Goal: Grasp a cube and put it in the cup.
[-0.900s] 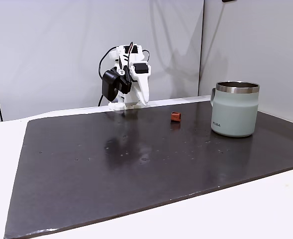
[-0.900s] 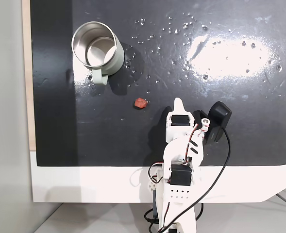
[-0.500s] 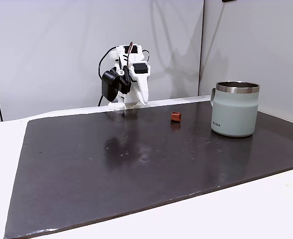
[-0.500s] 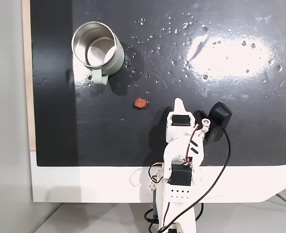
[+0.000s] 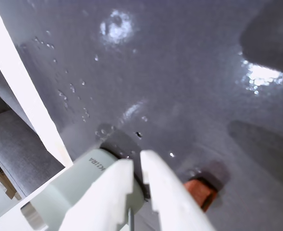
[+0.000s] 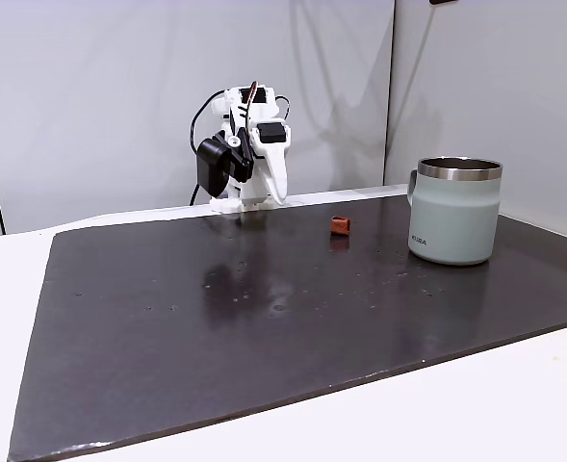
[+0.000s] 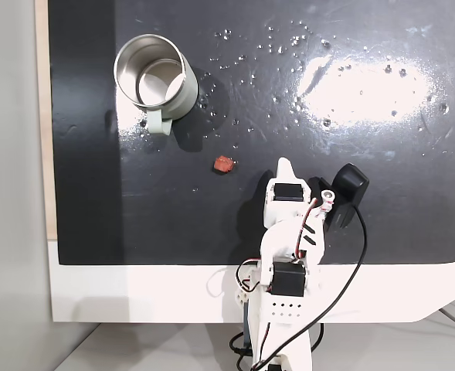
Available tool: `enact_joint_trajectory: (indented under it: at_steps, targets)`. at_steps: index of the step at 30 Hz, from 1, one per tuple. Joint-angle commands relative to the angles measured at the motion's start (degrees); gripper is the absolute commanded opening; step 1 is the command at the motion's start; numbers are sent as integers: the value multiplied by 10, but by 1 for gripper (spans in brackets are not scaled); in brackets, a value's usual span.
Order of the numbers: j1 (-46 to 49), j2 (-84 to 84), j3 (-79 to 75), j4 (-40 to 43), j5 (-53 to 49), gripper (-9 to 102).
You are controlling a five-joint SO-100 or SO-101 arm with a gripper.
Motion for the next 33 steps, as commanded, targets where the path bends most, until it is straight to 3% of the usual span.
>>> enact_joint_trajectory:
  at_steps: [1,5,14,33]
  targets:
    - [-11,4,-81,28,-11,0]
    - [-45,-21,-174,76,-27,0]
    - [-78,-258,-433,152,-33,0]
    - [-178,-601,-678,340,-7,0]
